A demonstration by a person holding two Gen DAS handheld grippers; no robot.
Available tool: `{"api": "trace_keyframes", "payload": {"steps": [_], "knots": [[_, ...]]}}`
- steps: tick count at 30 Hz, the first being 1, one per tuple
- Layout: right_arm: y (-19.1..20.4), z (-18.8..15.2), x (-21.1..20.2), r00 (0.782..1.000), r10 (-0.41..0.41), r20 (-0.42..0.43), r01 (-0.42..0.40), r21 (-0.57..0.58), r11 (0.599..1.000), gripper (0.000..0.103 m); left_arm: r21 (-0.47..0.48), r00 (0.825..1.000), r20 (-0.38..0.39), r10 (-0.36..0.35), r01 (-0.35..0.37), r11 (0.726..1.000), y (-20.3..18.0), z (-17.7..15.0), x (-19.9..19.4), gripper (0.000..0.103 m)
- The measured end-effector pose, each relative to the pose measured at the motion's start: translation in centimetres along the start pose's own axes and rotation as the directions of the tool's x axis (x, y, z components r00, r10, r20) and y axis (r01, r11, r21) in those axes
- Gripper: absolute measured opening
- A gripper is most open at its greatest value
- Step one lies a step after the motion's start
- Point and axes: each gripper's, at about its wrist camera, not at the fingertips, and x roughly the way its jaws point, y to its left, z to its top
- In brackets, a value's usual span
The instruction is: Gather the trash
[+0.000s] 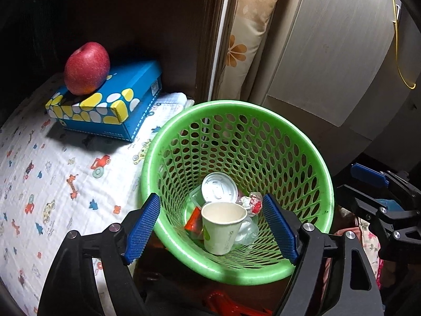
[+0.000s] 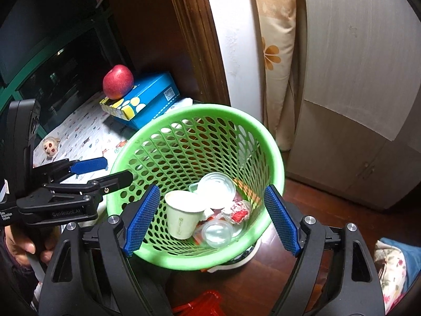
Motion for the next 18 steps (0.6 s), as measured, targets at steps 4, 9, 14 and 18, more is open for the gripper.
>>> {"api": "trace_keyframes", "payload": {"steps": [4, 9, 14, 18], "knots": [[1.1, 0.0, -0.1, 1.0, 0.018, 0.003, -0.018, -0.013, 1.0, 0.081, -0.02, 0.998, 0.035, 0.049, -0.048, 0.999, 1.4, -0.2, -1.6, 0.083], [3.7, 0.2, -0.1, 0.999, 0.052, 0.008, -0.052, -0.049, 0.997, 0.083, -0.064, 0.991, 0.065, 0.115, -0.111, 0.992, 3.7, -1.1, -3.8, 0.087], [6.2, 0.6, 0.2, 0.996, 0.092, 0.008, -0.091, -0.077, 0.993, 0.083, -0.131, 0.982, 0.076, 0.172, -0.161, 0.978, 6.7, -2.1, -6.0, 0.089], [9.1, 0.8, 0.6, 0.992, 0.13, 0.003, -0.128, -0.116, 0.985, 0.084, -0.172, 0.971, 0.088, 0.224, -0.207, 0.963, 8.7, -3.0, -7.6, 0.09]]}}
